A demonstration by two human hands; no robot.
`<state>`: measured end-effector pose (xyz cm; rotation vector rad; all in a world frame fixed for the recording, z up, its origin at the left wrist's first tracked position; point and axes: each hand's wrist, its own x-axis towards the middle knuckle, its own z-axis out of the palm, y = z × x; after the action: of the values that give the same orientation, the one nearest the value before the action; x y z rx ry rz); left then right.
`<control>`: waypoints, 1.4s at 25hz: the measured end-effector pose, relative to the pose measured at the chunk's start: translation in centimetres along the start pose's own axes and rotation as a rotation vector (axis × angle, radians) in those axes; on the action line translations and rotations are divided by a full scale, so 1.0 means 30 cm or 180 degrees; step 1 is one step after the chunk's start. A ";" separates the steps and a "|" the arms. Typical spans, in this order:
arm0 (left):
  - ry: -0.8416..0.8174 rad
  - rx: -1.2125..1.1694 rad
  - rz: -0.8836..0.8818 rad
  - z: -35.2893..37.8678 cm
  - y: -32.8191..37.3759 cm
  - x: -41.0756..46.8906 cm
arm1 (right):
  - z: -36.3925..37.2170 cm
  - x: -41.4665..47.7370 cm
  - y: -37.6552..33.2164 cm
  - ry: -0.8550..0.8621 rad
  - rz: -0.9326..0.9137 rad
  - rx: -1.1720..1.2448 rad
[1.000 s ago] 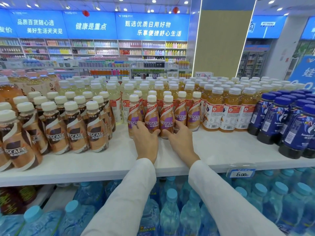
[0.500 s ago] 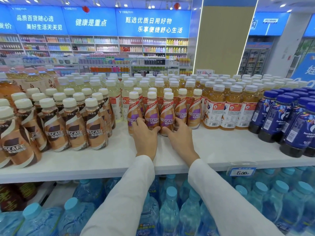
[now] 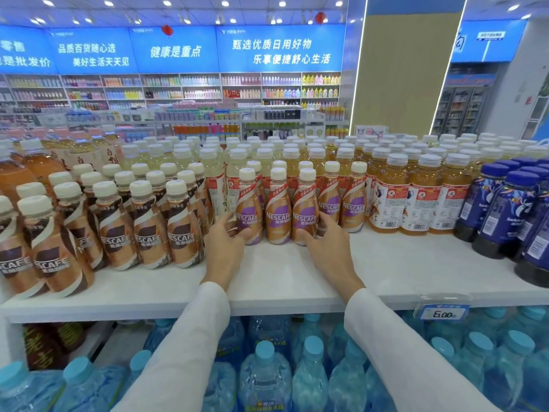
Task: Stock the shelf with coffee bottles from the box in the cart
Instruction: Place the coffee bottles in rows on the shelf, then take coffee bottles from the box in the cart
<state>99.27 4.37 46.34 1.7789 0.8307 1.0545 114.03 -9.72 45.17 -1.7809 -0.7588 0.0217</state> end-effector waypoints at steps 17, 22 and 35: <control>-0.0199 -0.0048 0.0034 0.015 -0.029 -0.009 | -0.010 -0.005 -0.016 -0.0119 0.0151 -0.0044; -0.0172 0.0409 0.0136 -0.051 0.004 -0.156 | -0.083 -0.157 -0.054 -0.0199 0.0038 -0.0172; 0.1117 0.0902 -0.0571 -0.490 -0.208 -1.051 | 0.057 -0.923 -0.010 -0.1634 -0.0502 0.0267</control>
<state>72.24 -15.03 34.43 1.7295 1.3878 1.1920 91.30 -22.05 35.06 -1.6446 -1.2436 0.4122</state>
